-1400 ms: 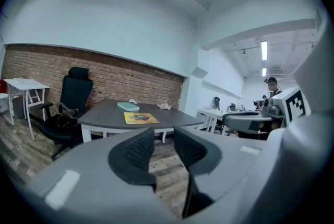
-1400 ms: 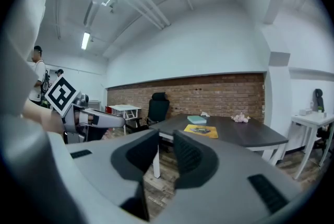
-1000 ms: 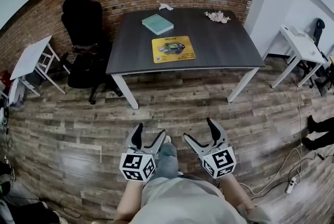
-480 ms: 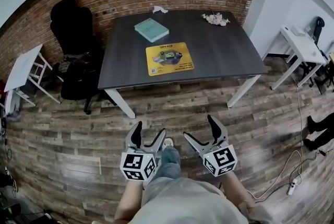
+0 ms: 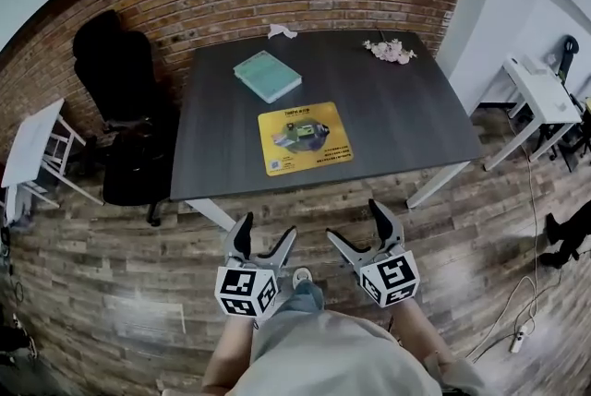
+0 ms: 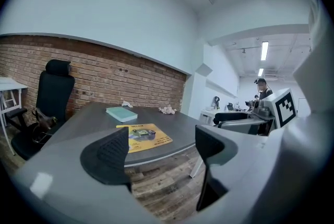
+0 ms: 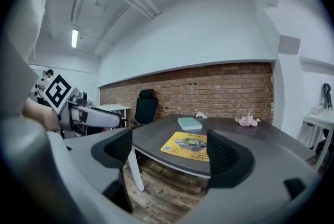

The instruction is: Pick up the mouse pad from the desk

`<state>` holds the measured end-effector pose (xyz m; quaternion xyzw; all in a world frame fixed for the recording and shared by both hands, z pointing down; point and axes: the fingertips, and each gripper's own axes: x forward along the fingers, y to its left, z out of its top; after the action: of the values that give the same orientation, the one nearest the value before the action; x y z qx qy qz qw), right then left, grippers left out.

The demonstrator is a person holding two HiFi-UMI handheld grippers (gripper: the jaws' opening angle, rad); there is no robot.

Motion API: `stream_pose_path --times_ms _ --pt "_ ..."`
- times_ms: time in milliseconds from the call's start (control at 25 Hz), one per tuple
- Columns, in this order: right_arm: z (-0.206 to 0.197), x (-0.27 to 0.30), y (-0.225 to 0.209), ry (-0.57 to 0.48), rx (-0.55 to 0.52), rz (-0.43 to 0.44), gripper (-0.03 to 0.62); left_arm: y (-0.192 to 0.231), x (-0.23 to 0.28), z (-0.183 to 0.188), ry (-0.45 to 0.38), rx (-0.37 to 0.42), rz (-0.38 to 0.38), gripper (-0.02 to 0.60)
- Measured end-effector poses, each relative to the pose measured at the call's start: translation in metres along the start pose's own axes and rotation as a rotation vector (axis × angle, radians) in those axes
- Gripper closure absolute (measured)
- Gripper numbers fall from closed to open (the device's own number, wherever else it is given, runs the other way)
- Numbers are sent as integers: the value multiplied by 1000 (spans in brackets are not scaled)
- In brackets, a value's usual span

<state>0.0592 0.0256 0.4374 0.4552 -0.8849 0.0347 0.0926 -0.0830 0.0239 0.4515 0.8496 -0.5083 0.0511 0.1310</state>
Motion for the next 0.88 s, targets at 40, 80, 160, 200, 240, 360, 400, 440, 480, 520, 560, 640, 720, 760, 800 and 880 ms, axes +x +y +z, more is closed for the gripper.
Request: stream_pose_path --times_ms 40,80,160,200,240,360,400,440,480,520,560,640,720,760,800,880 --pt "3 10 -5 0 0 -3 175 7 9 3 0 -2 -1 198" --pt "5 19 -10 0 0 -6 175 14 17 7 0 -3 -4 196" --pt "10 38 -19 -1 2 -14 175 28 34 14 0 -2 -9 195" --pt "12 47 -24 -1 2 -18 175 34 41 17 0 -2 -11 193" --pt "14 55 -29 -1 1 -22 175 41 49 20 0 -3 -13 190" --pt "22 79 -42 -5 1 -36 175 58 71 27 3 -7 -20 182" --pt "23 87 -46 -8 1 -40 175 64 77 28 3 -7 -22 179" --pt "25 94 -49 -10 2 -44 175 69 83 30 4 -7 -24 179" --pt "26 101 -52 -12 3 -47 175 75 89 31 4 -7 -25 178" --pt "27 108 -54 -12 4 -50 175 79 95 33 4 -6 -27 178" --pt "28 114 -57 -13 4 -51 175 84 100 34 4 -6 -28 178" --pt "30 126 -61 -14 4 -52 175 92 111 35 8 -10 -33 178" --pt "32 137 -65 -15 3 -55 175 100 120 36 13 -16 -38 178" --pt "33 141 -67 -14 2 -57 175 104 124 35 16 -19 -38 178" --pt "32 145 -68 -11 2 -59 175 107 127 34 18 -23 -38 178" --pt "29 148 -72 4 0 -65 175 113 133 32 26 -33 -38 178"
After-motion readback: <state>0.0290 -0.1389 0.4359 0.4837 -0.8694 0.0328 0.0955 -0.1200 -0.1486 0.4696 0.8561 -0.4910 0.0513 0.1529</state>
